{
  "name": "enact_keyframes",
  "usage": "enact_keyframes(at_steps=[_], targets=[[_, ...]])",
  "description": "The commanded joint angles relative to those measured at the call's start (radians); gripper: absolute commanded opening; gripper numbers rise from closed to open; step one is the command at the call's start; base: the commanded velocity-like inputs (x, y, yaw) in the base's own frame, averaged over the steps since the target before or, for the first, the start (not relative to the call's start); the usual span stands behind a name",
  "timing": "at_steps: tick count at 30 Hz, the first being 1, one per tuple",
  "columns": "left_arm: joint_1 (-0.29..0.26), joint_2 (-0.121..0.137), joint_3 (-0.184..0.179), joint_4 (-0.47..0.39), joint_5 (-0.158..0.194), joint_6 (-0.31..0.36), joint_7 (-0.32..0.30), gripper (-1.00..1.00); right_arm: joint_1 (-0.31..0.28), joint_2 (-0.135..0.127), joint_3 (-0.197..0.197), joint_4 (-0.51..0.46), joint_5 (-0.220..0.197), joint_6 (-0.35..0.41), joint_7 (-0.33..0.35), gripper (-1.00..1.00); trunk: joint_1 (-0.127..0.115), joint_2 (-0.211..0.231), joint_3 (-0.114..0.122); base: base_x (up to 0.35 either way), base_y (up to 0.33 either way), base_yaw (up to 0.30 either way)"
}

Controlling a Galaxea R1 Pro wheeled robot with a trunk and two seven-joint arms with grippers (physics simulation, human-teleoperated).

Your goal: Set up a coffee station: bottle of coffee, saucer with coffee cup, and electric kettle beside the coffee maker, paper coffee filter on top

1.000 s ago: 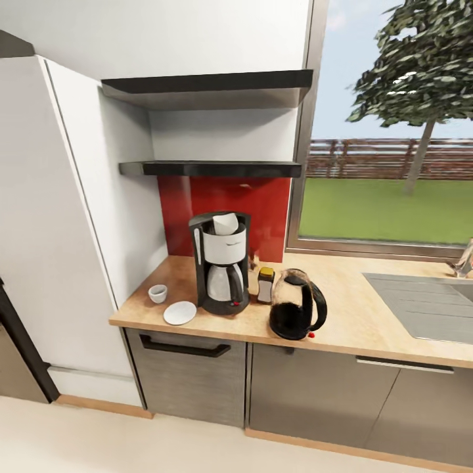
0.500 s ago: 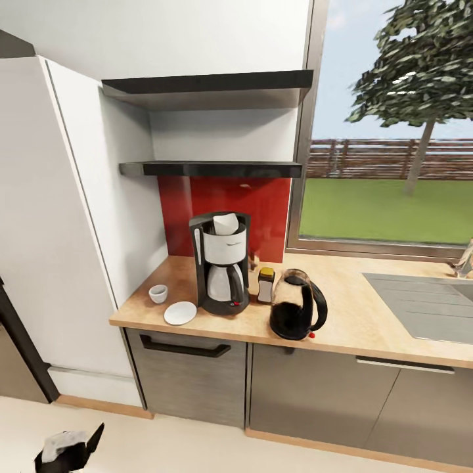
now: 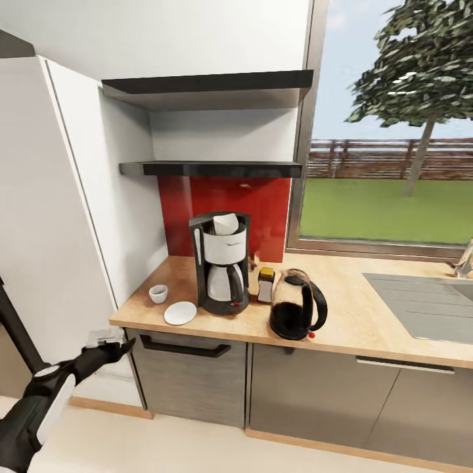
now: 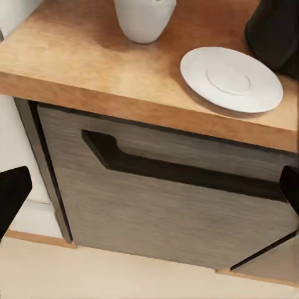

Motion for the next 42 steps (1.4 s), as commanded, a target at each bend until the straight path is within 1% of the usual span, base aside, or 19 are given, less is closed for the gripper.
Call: enact_keyframes(at_steps=[1, 2, 5, 9, 12, 13, 14, 15, 17, 21, 22, 23, 24, 25, 26, 28, 31, 36, 42], targets=[[-0.029, 0.0, 0.001, -0.003, 0.0, 0.04, -0.004, 1.0, 0.0, -0.001, 0.008, -0.002, -0.046, 0.005, 0.002, 1.0, 0.0, -0.001, -0.001, 0.0, 0.0, 0.0], [-0.056, 0.0, 0.0, -0.006, -0.007, 0.069, -0.005, 1.0, 0.0, 0.0, 0.009, -0.002, -0.079, 0.005, 0.003, 1.0, 0.0, -0.001, -0.001, 0.0, 0.0, 0.0], [-0.118, 0.0, -0.004, -0.023, -0.016, 0.147, -0.007, 1.0, 0.0, 0.004, 0.011, -0.002, -0.13, 0.005, 0.004, 1.0, 0.0, -0.001, -0.001, 0.0, 0.0, 0.0], [-0.217, -0.001, -0.007, -0.083, -0.016, 0.298, -0.012, 1.0, 0.0, 0.011, 0.014, -0.003, -0.152, 0.005, 0.005, 1.0, 0.0, -0.001, -0.001, 0.0, 0.0, 0.0], [-0.268, -0.002, -0.024, -0.094, -0.016, 0.354, -0.014, 1.0, 0.0, 0.012, 0.015, -0.004, -0.154, 0.004, 0.005, 1.0, 0.0, -0.001, -0.001, 0.0, 0.0, 0.0], [-0.329, -0.005, -0.085, -0.095, -0.014, 0.452, -0.014, 1.0, 0.001, 0.012, 0.014, -0.004, -0.156, 0.003, 0.005, 1.0, 0.0, -0.001, -0.001, 0.0, 0.0, 0.0], [-0.349, -0.006, -0.107, -0.093, -0.013, 0.485, -0.014, 1.0, 0.001, 0.012, 0.014, -0.004, -0.156, 0.003, 0.005, 1.0, 0.0, -0.001, -0.001, 0.0, 0.0, 0.0], [-0.385, -0.009, -0.153, -0.091, -0.011, 0.551, -0.016, 1.0, 0.0, 0.013, 0.014, -0.004, -0.157, 0.002, 0.005, 1.0, 0.0, -0.001, -0.001, 0.0, 0.0, 0.0], [-0.418, -0.006, -0.197, -0.089, -0.01, 0.603, -0.025, 1.0, 0.0, 0.027, 0.013, -0.004, -0.156, 0.001, 0.005, 1.0, 0.0, -0.001, -0.001, 0.0, 0.0, 0.0], [-0.491, 0.006, -0.236, -0.083, -0.015, 0.631, -0.1, 1.0, 0.001, 0.04, 0.013, -0.004, -0.156, -0.033, 0.005, 1.0, 0.0, -0.001, -0.001, 0.0, 0.0, 0.0], [-0.508, 0.033, -0.263, -0.082, -0.017, 0.637, -0.133, 1.0, 0.001, 0.041, 0.013, -0.004, -0.155, -0.05, 0.005, 1.0, 0.0, -0.001, -0.001, 0.0, 0.0, 0.0], [-0.512, 0.05, -0.284, -0.082, -0.016, 0.64, -0.147, 1.0, 0.001, 0.042, 0.013, -0.004, -0.155, -0.054, 0.005, 1.0, 0.0, -0.001, -0.001, 0.0, 0.0, 0.0], [-0.516, 0.078, -0.325, -0.082, -0.016, 0.641, -0.168, 1.0, 0.001, 0.042, 0.013, -0.004, -0.155, -0.058, 0.005, 1.0, 0.0, -0.001, -0.001, 0.0, 0.0, 0.0], [-0.517, 0.098, -0.358, -0.082, -0.016, 0.642, -0.186, 1.0, 0.001, 0.042, 0.013, -0.004, -0.155, -0.059, 0.005, 1.0, 0.0, -0.001, -0.001, 0.0, 0.0, 0.0], [-0.518, 0.126, -0.41, -0.082, -0.016, 0.643, -0.217, 1.0, 0.001, 0.042, 0.013, -0.004, -0.155, -0.061, 0.005, 1.0, 0.0, -0.001, -0.001, 0.0, 0.0, 0.0], [-0.518, 0.159, -0.461, -0.082, -0.016, 0.643, -0.256, 1.0, 0.0, 0.042, 0.013, -0.004, -0.155, -0.061, 0.004, 1.0, 0.0, -0.001, -0.001, 0.0, 0.0, 0.0], [-0.518, 0.184, -0.494, -0.082, -0.019, 0.643, -0.287, 1.0, 0.001, 0.042, 0.013, -0.004, -0.154, -0.061, 0.004, 1.0, 0.0, -0.001, -0.001, 0.0, 0.0, 0.0], [-0.518, 0.195, -0.504, -0.082, -0.021, 0.643, -0.294, 1.0, 0.001, 0.04, 0.014, -0.002, -0.152, -0.061, 0.005, 1.0, 0.0, -0.001, -0.001, 0.028, 0.0, 0.0], [-0.518, 0.196, -0.505, -0.081, -0.021, 0.643, -0.295, 1.0, 0.001, 0.029, 0.015, 0.002, -0.148, -0.058, 0.005, 1.0, 0.0, -0.001, -0.001, 0.251, 0.0, 0.0]])
